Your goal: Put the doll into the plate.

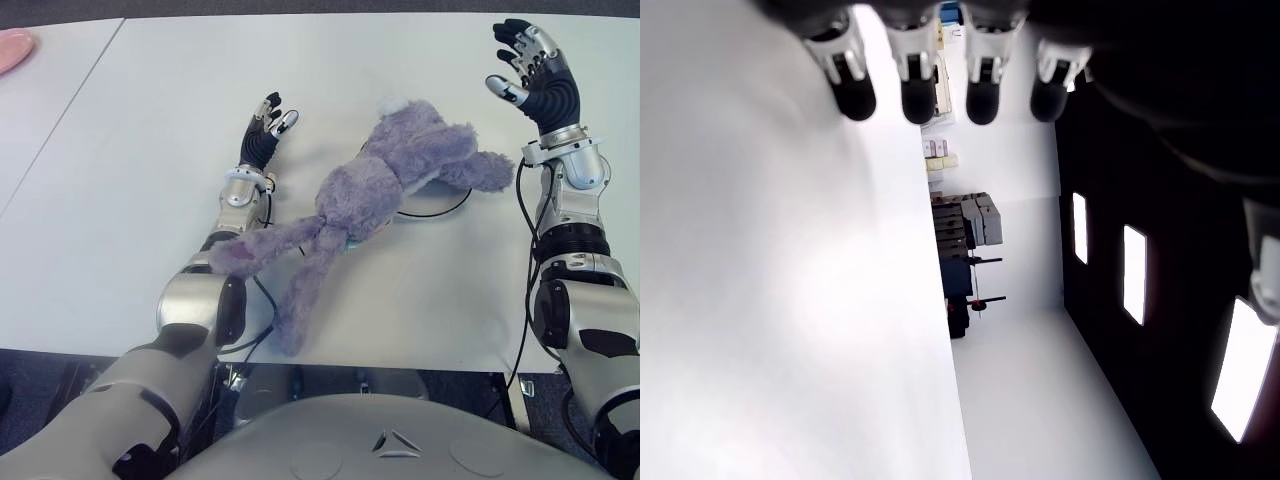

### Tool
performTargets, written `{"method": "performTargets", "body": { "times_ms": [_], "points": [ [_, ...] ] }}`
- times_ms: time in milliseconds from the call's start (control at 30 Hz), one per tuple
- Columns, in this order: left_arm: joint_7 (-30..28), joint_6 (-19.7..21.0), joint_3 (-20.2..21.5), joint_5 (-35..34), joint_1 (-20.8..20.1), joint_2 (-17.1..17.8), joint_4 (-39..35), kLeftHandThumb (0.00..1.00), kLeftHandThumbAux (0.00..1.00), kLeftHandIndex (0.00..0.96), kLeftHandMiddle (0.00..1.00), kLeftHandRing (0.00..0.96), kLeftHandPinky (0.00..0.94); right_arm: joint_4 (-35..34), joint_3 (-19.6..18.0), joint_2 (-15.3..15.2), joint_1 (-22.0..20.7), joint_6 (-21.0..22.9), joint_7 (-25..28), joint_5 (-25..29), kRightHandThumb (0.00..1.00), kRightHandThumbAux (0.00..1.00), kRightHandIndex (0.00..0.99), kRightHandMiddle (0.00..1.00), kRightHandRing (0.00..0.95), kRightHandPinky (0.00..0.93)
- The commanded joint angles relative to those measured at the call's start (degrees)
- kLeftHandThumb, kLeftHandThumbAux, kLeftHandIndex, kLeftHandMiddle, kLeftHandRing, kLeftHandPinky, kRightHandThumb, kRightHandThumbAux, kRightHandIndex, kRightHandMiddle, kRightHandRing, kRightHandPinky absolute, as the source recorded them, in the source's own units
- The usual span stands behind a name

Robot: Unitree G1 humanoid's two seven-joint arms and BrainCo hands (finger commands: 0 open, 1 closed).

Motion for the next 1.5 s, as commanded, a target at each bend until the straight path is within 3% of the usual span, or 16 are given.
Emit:
{"method": "performTargets", "body": {
  "times_ms": [33, 467, 967, 1167, 1367, 1500],
  "points": [
    [0.37, 9.45, -1.15, 1.66, 13.16, -2.88, 9.68, 0.0, 0.423, 0.032, 0.065, 0.045, 0.019, 3.67, -3.33, 2.77, -0.99, 2.33, 2.32, 4.44, 0.315, 0.762, 0.153, 0.162, 0.129, 0.165],
    [0.29, 9.12, -0.99, 1.47, 13.19, -2.97, 9.65, 0.0, 0.425, 0.036, 0.066, 0.047, 0.026, 4.49, -6.09, 3.7, -1.55, 5.16, 3.77, 6.38, 0.314, 0.854, 0.135, 0.169, 0.158, 0.2],
    [0.53, 9.42, -1.15, 1.62, 13.02, -3.03, 9.66, 0.0, 0.423, 0.039, 0.068, 0.052, 0.036, 8.67, -8.38, 2.29, -2.64, 9.45, 4.56, 6.55, 0.488, 0.847, 0.086, 0.144, 0.154, 0.203],
    [0.49, 9.43, -1.06, 1.51, 12.98, -3.06, 9.66, 0.0, 0.425, 0.033, 0.067, 0.05, 0.028, 13.81, -10.29, 2.61, -2.65, 10.49, 5.2, 6.88, 0.402, 0.882, 0.093, 0.143, 0.143, 0.175],
    [0.38, 9.28, -0.8, 1.26, 13.01, -3.1, 9.64, 0.0, 0.427, 0.024, 0.066, 0.047, 0.017, 18.61, -11.79, 3.15, -1.59, 12.47, 4.54, 6.4, 0.202, 0.945, 0.109, 0.142, 0.128, 0.15],
    [0.16, 9.46, -0.7, 1.16, 13.06, -2.85, 9.63, 0.0, 0.435, 0.019, 0.067, 0.045, 0.009, 22.13, -11.64, 2.56, -0.1, 16.02, 0.04, 4.4, 0.087, 0.965, 0.118, 0.136, 0.117, 0.131]
  ]
}}
